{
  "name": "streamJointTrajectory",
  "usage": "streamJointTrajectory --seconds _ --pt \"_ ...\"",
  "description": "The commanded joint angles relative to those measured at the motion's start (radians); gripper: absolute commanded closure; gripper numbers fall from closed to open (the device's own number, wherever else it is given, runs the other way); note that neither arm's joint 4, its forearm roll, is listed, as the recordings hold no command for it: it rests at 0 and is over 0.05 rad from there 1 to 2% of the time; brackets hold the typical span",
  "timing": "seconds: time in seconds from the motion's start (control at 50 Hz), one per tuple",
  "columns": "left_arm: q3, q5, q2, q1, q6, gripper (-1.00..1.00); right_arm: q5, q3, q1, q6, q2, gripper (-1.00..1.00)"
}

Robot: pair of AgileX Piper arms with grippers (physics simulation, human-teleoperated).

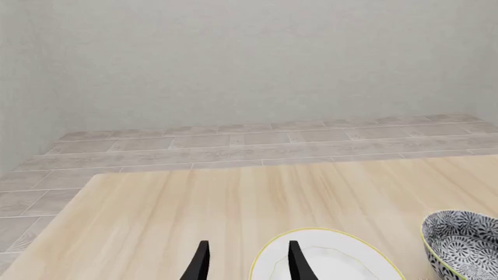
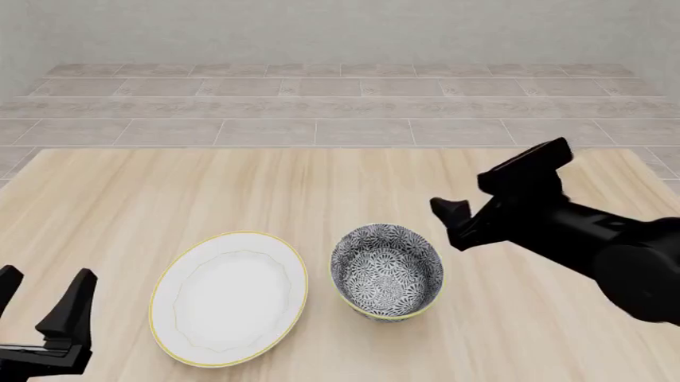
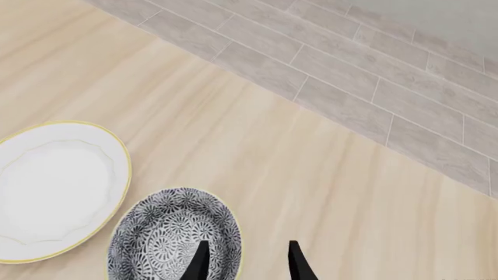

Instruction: Put the bowl on the plate.

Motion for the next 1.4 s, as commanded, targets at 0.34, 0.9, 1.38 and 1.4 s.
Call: streamJointTrajectory --seconds 0.34,0.9,1.38,1.4 --pt "-0.001 0.021 -0.019 -0.001 0.002 -1.00 -0.069 0.022 -0.018 -0.003 0.086 -1.00" --pt "0.000 0.017 -0.017 -0.001 0.004 -1.00 -0.143 0.040 -0.025 0.006 0.180 -1.00" --pt "0.005 0.036 -0.039 -0.005 0.004 -1.00 -0.193 0.055 -0.024 0.016 0.242 -1.00" --pt "0.006 0.026 -0.029 -0.005 0.003 -1.00 -0.195 0.056 -0.023 0.017 0.244 -1.00"
